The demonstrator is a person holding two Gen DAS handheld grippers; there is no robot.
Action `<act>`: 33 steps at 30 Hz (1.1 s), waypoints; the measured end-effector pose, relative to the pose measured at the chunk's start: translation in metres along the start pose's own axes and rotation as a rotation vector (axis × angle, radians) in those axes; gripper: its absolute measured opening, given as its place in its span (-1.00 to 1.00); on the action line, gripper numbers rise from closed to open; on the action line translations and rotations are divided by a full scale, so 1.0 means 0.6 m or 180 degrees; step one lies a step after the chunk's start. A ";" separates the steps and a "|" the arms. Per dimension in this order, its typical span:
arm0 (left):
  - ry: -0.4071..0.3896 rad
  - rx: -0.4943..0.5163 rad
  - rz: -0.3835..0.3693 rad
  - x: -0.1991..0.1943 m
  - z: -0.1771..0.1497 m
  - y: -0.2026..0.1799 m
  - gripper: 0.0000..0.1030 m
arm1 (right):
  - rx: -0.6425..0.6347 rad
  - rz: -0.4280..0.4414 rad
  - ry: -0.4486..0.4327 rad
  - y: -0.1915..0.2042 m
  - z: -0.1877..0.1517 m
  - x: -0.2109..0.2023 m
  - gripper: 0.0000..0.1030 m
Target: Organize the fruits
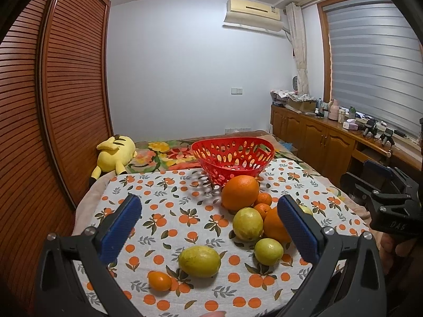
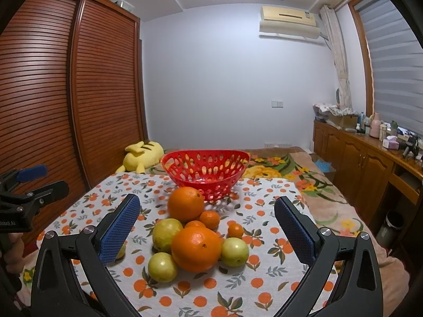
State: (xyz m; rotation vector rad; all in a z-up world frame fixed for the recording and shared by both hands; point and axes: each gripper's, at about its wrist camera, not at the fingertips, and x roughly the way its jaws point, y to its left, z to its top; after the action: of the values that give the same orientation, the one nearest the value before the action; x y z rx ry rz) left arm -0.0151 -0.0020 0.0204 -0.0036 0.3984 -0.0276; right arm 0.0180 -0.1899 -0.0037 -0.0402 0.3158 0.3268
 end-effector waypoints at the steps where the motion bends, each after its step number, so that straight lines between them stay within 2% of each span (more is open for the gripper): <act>1: -0.0001 -0.0001 -0.0001 0.000 -0.001 -0.001 1.00 | 0.0001 0.0002 0.0001 -0.001 0.000 0.000 1.00; 33: -0.0044 0.0010 -0.0018 -0.017 0.001 -0.004 1.00 | 0.0008 0.0011 -0.0008 0.002 0.000 -0.002 1.00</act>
State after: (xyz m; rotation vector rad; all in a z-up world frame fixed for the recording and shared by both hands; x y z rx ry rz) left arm -0.0241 -0.0040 0.0250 -0.0019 0.3844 -0.0338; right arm 0.0166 -0.1893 -0.0036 -0.0368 0.3139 0.3297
